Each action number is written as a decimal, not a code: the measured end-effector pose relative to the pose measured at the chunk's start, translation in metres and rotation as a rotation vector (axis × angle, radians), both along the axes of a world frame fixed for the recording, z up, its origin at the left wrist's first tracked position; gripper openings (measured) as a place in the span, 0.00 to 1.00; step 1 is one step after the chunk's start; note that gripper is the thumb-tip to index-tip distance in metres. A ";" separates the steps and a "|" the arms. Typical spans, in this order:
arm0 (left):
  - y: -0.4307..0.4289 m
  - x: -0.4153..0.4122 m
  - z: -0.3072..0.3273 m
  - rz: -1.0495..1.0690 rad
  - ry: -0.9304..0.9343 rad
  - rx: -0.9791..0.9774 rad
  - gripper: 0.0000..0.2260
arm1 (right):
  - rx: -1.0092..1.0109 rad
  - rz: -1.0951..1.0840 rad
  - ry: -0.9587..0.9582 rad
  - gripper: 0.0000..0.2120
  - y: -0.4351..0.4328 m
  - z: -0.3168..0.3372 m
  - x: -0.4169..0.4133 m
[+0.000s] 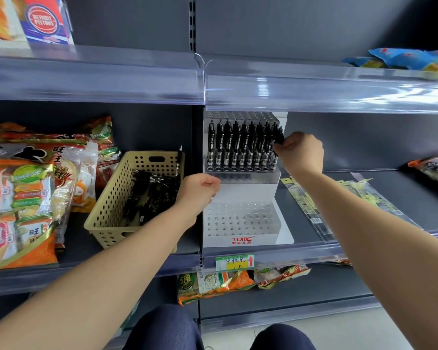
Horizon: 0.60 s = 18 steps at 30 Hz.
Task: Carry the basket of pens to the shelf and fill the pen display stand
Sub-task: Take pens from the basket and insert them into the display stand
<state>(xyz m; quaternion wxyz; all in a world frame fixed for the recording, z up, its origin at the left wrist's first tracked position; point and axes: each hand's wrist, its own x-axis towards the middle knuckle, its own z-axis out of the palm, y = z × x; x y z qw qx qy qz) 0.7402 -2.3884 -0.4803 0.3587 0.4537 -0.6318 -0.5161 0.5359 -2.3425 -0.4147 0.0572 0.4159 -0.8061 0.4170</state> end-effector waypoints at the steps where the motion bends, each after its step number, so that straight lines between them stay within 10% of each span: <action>1: 0.000 0.000 0.000 0.001 0.001 0.001 0.08 | 0.003 -0.002 0.001 0.07 0.000 0.001 0.000; 18: -0.001 -0.001 0.006 -0.002 0.014 -0.001 0.09 | 0.096 -0.028 -0.004 0.14 -0.003 0.002 -0.001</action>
